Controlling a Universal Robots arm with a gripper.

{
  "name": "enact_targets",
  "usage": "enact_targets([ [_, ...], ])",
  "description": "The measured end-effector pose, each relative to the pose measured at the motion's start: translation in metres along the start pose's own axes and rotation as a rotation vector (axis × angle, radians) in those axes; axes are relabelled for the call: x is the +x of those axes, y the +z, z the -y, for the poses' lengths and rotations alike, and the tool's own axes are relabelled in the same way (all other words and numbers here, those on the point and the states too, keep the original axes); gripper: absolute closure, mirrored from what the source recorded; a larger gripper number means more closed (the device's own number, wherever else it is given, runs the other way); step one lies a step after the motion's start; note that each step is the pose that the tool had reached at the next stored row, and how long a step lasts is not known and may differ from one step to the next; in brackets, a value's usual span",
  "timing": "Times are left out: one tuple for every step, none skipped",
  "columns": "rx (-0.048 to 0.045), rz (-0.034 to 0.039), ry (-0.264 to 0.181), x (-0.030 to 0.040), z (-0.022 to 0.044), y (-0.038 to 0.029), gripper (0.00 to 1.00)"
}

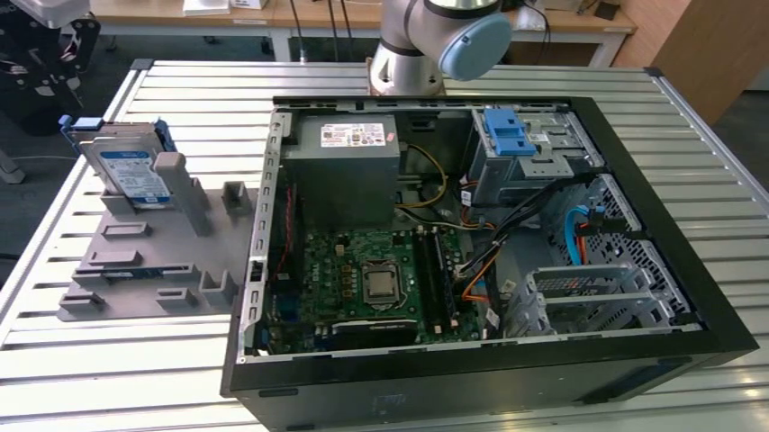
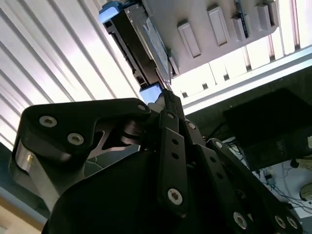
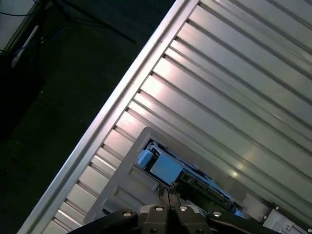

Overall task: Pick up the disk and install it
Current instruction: 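Pick up the disk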

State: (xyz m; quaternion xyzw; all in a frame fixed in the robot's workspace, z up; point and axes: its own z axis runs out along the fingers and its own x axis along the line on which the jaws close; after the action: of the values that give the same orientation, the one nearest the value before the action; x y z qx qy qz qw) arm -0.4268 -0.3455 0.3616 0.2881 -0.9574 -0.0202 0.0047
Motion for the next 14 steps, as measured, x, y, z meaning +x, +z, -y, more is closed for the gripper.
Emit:
enact_targets([
  [0.0,-0.0006,-0.016,0.0,0.0,0.0001,0.89],
  [0.0,-0.0014,-0.032,0.0,0.0,0.0002,0.89],
  [-0.0001,-0.002,-0.048,0.0,0.0,0.0002,0.89],
  [-0.0001,-0.0026,-0.063,0.0,0.0,0.0003,0.89],
  [-0.0001,-0.0031,-0.079,0.0,0.0,0.0004,0.89],
  [-0.0001,-0.0037,-0.095,0.0,0.0001,0.0005,0.89],
  [-0.0001,-0.0043,-0.112,0.0,0.0,0.0006,0.89],
  [0.0,-0.005,-0.13,0.0,0.0,0.0007,0.89],
  [0.0,-0.0057,-0.148,0.0,0.0,0.0007,0.89],
  [0.0,-0.0063,-0.166,0.0,0.0,0.0008,0.89],
  [0.0001,-0.0068,-0.184,0.0,0.0001,0.0009,0.89],
  [0.0003,-0.0073,-0.202,0.0,0.0,0.001,0.89],
  [0.0005,-0.0077,-0.22,0.0,0.0,0.0011,0.89],
  [0.0007,-0.0081,-0.238,0.0,0.0001,0.0012,0.89],
])
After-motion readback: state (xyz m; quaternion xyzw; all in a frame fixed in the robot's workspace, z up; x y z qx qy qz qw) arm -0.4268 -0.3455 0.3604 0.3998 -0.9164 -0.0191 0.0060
